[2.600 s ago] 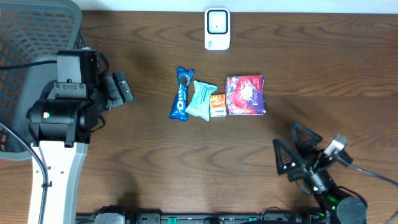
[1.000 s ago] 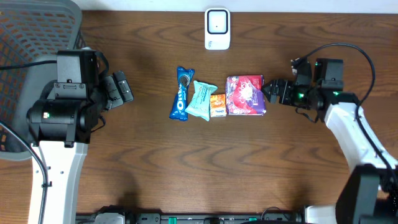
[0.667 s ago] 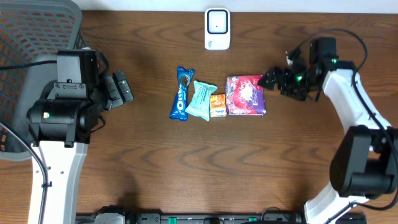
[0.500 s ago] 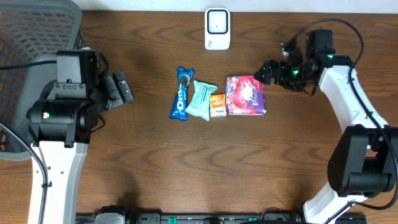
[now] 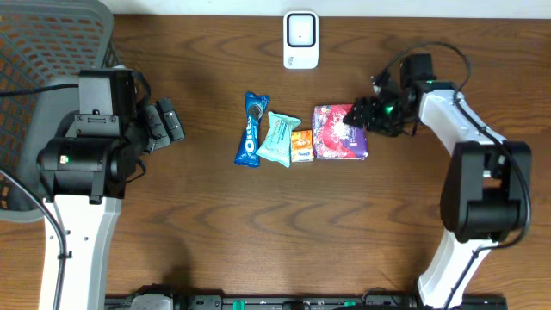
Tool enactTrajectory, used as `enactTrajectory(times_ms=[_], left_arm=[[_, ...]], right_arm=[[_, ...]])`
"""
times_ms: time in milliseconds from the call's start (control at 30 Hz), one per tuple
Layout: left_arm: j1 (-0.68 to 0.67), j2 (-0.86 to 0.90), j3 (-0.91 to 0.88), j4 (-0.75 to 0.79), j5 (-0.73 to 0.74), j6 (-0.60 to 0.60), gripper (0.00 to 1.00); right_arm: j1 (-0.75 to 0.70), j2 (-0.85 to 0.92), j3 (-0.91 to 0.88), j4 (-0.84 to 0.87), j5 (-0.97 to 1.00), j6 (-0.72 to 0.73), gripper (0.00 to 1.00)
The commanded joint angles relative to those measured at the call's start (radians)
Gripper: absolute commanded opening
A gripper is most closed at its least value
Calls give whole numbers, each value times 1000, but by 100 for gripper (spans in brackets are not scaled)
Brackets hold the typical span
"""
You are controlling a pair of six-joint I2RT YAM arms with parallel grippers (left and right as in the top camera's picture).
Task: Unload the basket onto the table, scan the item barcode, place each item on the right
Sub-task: 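Grasp the Carefree pack with the right gripper and lift it toward the scanner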
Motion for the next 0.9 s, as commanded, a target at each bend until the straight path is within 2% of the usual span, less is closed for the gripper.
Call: enactTrajectory(times_ms=[0,33,133,233,300,400,467,500,600,767,867], left_arm=[[3,3,11,-4,-9,13,98],[3,3,10,-4,-9,13,98],[3,3,11,-4,-9,13,98],[3,3,11,-4,-9,13,98],[3,3,11,-4,-9,13,98],[3,3,11,-4,-9,13,98],[3,3,11,-4,-9,13,98],[3,3,11,-4,-9,13,98],[3,3,11,-4,-9,13,98],[3,3,11,-4,-9,13,98],[3,3,11,-4,-9,13,98]], right_arm=[[9,56,-10,-4,-47,-8,63],[8,68,-10,-4,-47,-16,57],[3,82,-10,-9,6,-14,30],[-14,58,15,-53,80,-15,19],[-25,23,54,-112,151,-15,3],[-29,-43,130,-208,302,-15,1],[-8,-116,197,-279,513,-5,1],[-3,-127,204,-286,545,1,1],[44,-196,222,-314,828,55,1],[124,-203,211,-363,1320,185,1],[140,-172,182,-365,1441,262,1]])
